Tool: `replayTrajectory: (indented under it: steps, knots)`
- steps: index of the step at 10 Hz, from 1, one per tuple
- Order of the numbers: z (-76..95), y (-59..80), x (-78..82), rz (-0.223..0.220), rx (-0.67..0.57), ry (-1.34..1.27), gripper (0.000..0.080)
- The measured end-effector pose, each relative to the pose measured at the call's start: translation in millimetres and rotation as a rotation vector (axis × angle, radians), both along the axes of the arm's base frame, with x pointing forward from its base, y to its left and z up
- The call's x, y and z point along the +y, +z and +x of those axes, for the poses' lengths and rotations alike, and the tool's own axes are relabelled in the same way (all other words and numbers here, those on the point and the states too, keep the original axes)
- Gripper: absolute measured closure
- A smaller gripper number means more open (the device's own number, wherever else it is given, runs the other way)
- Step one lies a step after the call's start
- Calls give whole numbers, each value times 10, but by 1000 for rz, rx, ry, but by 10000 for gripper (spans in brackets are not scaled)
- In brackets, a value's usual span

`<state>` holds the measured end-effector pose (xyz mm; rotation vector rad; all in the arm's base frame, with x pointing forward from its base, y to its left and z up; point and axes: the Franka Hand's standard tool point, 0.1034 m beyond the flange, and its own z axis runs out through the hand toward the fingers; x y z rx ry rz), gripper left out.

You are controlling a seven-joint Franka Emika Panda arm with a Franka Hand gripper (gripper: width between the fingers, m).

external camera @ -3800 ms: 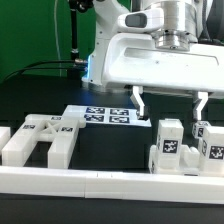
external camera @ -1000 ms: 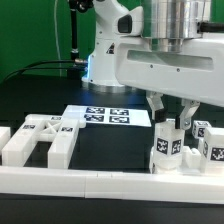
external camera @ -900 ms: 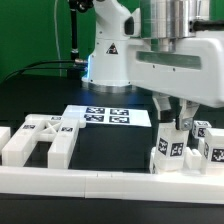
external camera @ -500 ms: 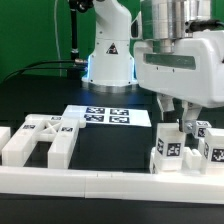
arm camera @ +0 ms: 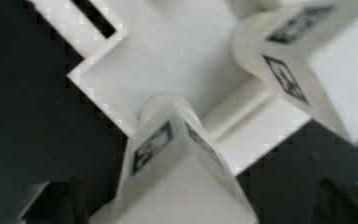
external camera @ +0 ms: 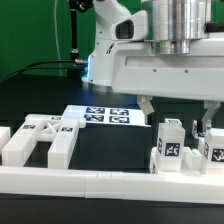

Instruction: Assemble chair

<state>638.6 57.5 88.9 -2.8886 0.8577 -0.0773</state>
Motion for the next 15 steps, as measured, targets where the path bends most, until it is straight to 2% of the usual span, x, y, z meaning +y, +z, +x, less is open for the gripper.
replayTrajectory:
  steps: [2, 3, 4, 5, 6, 7, 8, 9, 10, 12, 14, 15]
  knots:
    - [0, -1, -9, -14, -15, 143, 151]
    - [10, 3, -25, -33, -25, 248, 150]
    - [59, -7, -62, -90, -42, 461, 150]
    - [73, -40, -76, -114, -49, 577, 150]
    - [73, -37, -75, -112, -49, 563, 150]
    - [71, -41, -75, -110, -46, 538, 242]
    - [71, -41, -76, -110, -46, 540, 242]
    - [71, -42, -75, -109, -46, 530, 454]
    - [71, -42, -77, -102, -40, 458, 515]
    - [71, -45, -84, -91, -29, 318, 515]
    - [60, -43, -80, -64, -10, -33, 515]
    - [66, -43, -97, -35, -3, -184, 515]
